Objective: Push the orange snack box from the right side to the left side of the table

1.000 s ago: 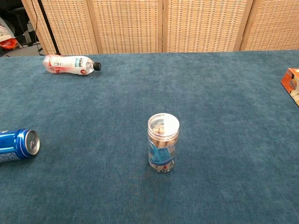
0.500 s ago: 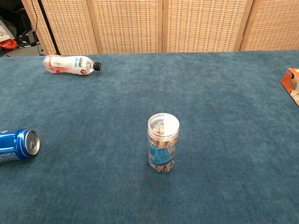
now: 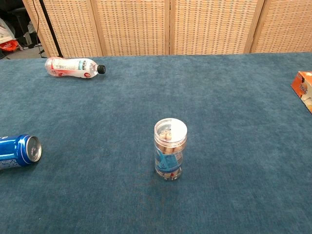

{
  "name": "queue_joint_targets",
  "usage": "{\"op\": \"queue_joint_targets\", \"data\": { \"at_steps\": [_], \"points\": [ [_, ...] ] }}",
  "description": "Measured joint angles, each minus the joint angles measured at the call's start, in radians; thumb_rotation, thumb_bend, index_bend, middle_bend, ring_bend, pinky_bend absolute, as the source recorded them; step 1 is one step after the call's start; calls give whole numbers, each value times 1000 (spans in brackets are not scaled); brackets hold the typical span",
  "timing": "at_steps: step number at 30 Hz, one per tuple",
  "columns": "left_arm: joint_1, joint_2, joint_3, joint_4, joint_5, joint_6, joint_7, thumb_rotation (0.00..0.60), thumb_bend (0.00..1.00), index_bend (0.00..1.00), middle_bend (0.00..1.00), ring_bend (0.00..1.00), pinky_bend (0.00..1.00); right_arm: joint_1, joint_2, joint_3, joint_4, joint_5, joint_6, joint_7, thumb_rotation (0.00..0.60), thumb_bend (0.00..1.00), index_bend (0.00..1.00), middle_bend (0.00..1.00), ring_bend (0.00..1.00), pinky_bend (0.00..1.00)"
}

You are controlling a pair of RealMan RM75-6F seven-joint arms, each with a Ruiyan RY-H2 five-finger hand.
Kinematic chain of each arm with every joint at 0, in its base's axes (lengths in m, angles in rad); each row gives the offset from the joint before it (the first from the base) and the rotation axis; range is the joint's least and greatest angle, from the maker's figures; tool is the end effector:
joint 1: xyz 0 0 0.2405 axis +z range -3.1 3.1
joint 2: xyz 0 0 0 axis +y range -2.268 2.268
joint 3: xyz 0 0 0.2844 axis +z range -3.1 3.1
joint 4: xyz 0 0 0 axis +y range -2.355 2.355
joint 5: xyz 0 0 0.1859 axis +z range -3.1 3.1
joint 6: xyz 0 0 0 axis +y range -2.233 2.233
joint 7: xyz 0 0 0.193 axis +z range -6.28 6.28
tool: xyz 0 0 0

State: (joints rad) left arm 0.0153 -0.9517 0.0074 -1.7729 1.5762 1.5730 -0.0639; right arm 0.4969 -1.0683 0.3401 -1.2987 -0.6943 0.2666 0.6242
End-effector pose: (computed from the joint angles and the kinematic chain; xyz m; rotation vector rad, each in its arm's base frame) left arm -0.3095 0.1869 0.2344 -1.3529 -0.9572 -0.9327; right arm -0.3894 -0.3781 0.1658 0.6857 -2.0478 0.8563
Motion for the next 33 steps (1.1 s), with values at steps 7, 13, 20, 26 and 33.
{"op": "queue_joint_targets", "data": {
  "at_steps": [7, 13, 20, 26, 33],
  "points": [
    [0, 0, -1, 1, -3, 0, -1, 600, 0, 0, 0, 0, 0, -11, -14, 59, -47, -38, -22, 29, 600, 1000, 117, 90, 14, 219],
    [0, 0, -1, 1, -5, 1, -3, 600, 0, 0, 0, 0, 0, -3, -22, 72, -93, -47, -19, 33, 600, 1000, 117, 90, 14, 229],
    [-1, 2, -2, 4, -11, -2, -11, 600, 0, 0, 0, 0, 0, 26, -26, 65, -151, -39, 4, 21, 600, 1000, 117, 90, 14, 229],
    [-2, 1, -5, 7, -11, 0, -16, 600, 0, 0, 0, 0, 0, 65, -40, 45, -187, -15, 50, -1, 600, 1000, 117, 91, 14, 229],
    [4, -15, -13, 24, 1, 31, -26, 600, 0, 0, 0, 0, 0, 134, -55, 6, -236, 50, 77, -33, 600, 1000, 117, 91, 14, 229]
  ]
}}
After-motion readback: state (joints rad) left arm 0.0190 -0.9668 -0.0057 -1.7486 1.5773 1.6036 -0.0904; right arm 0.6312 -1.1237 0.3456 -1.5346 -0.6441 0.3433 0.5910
